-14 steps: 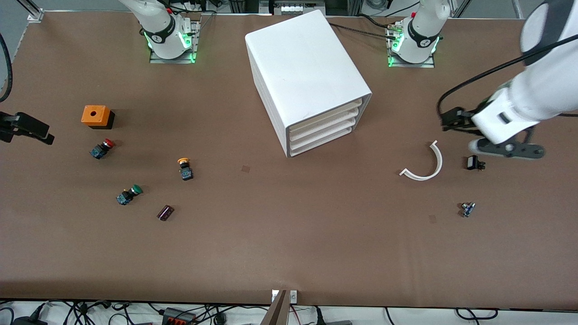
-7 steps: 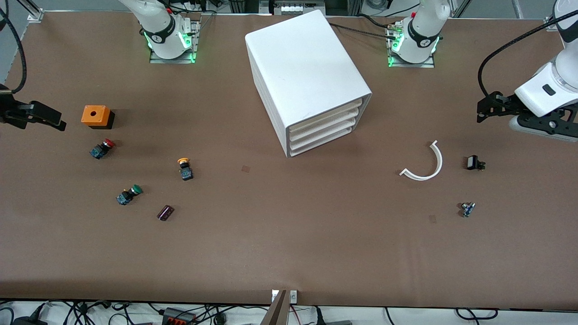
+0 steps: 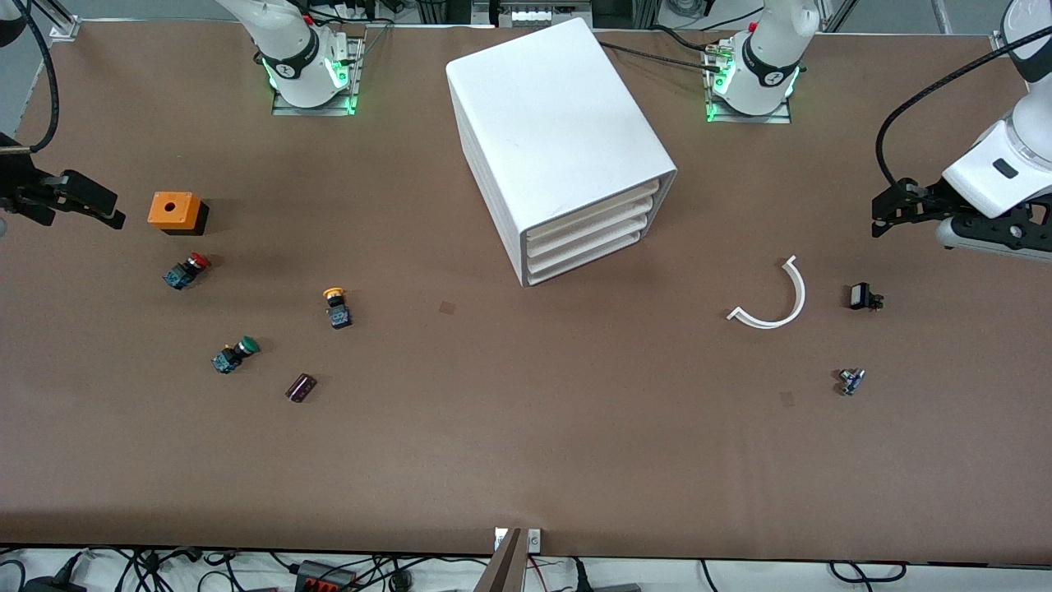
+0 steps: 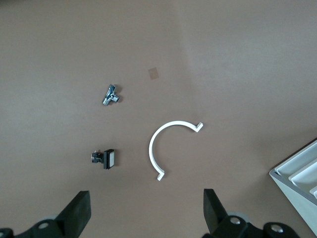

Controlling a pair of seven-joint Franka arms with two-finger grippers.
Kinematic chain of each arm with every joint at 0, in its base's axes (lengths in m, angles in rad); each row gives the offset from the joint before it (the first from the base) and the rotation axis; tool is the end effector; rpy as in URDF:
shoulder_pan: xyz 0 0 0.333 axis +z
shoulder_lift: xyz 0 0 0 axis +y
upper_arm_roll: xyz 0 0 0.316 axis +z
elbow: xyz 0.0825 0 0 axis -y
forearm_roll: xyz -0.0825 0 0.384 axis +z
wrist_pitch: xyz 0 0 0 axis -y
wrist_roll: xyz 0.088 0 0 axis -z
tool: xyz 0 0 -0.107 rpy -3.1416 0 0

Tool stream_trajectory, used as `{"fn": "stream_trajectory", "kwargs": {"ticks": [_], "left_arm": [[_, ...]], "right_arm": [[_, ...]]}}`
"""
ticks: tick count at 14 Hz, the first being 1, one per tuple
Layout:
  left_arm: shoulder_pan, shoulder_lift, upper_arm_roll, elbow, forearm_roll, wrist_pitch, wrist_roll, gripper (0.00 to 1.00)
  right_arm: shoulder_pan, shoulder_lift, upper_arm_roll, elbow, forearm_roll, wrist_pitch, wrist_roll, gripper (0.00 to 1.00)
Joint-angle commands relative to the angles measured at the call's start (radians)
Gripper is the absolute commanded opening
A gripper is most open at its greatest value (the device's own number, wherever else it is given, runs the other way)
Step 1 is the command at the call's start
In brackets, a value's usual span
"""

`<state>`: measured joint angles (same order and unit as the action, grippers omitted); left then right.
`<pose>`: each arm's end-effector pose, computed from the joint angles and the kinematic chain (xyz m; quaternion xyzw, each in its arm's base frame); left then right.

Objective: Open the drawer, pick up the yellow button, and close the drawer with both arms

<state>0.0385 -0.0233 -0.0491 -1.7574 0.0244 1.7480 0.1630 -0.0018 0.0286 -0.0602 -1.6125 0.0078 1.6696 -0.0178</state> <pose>0.5569 -0.0040 0.5641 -0.9960 0.0887 -0.0060 0.0131 0.5703 -0.0342 0.5974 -0.9996 0.0224 -0.0144 0.0025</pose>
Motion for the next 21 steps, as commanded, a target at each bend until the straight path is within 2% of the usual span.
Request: {"fn": "stream_trajectory", "kwargs": {"ticks": [1, 5, 21], "left_arm": [[-0.014, -0.009, 0.005, 0.076, -0.014, -0.151, -0.011, 1.0], [-0.014, 0.003, 0.005, 0.101, -0.014, -0.156, -0.019, 1.0], [-0.017, 0.003, -0.009, 0.101, -0.015, -0.157, -0.033, 1.0]], "right_arm": [[-0.017, -0.012, 0.017, 0.002, -0.002, -0.007, -0.001, 1.0], [-0.018, -0.012, 0.016, 0.002, 0.0, -0.005, 0.001, 1.0], [-0.015, -0.022, 0.02, 0.0, -0.003, -0.008, -0.002, 1.0]]}}
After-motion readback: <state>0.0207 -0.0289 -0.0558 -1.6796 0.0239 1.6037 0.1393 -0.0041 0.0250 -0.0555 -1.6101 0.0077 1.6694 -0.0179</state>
